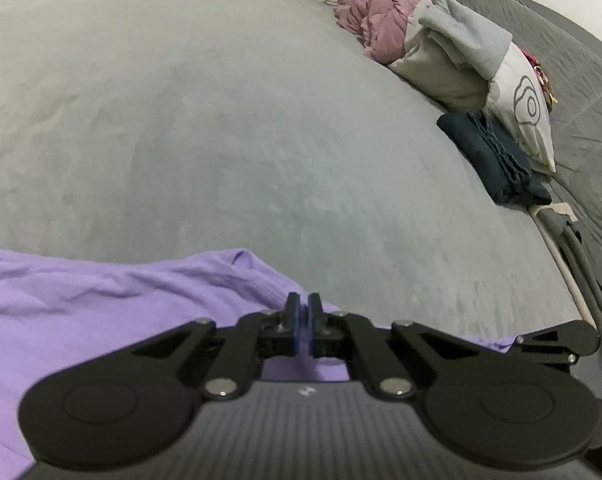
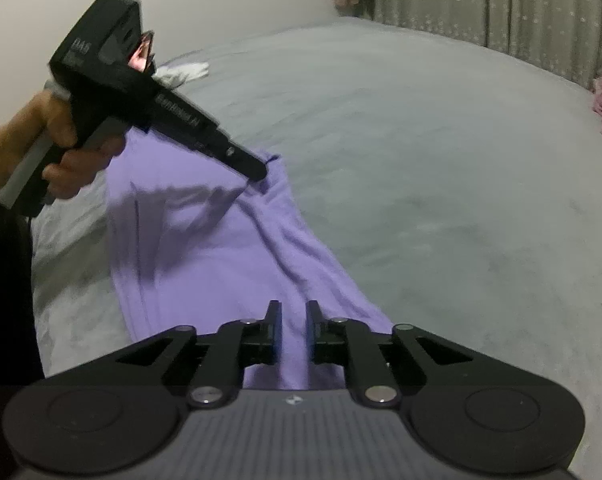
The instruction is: Fold clothes
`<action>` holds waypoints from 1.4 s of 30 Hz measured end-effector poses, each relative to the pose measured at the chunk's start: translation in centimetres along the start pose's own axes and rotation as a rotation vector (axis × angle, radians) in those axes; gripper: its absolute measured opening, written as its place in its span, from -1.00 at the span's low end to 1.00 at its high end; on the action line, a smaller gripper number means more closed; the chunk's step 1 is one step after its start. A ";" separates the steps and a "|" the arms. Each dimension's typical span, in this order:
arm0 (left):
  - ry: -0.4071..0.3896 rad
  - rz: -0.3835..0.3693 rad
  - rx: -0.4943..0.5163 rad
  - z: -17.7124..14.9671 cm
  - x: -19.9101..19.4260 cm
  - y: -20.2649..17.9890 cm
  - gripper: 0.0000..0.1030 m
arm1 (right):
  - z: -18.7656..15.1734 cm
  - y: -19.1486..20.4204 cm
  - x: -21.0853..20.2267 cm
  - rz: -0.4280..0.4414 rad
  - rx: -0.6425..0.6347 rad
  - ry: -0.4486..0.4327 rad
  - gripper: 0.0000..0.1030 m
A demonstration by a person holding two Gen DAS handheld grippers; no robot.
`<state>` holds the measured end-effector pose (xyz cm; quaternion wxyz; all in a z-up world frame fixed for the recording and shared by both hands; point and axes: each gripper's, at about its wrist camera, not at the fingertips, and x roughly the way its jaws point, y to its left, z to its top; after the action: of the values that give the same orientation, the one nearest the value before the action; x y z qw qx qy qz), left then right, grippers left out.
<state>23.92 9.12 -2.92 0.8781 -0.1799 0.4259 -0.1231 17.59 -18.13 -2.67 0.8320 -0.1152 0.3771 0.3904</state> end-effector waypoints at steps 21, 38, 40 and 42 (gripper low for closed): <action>-0.116 0.002 0.006 -0.2 0.7 -1.1 -1.00 | 0.5 2.2 0.8 -0.143 -0.050 -0.092 -0.99; -0.125 -0.057 -0.037 -0.4 1.9 -1.6 0.17 | -1.0 -0.2 -2.4 -0.295 0.117 -0.085 -0.13; -0.124 -0.047 -0.013 -0.5 1.3 -1.9 0.28 | -2.0 -1.1 -3.9 -0.325 0.189 -0.102 -0.07; -0.115 -0.035 0.021 -0.8 0.8 -2.3 0.30 | -3.7 -2.5 -5.8 -0.358 0.287 -0.106 -0.04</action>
<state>23.66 6.59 -3.00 0.9007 -0.1851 0.3701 -0.1324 15.06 -24.83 -1.29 0.9144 -0.0402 0.3581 0.1844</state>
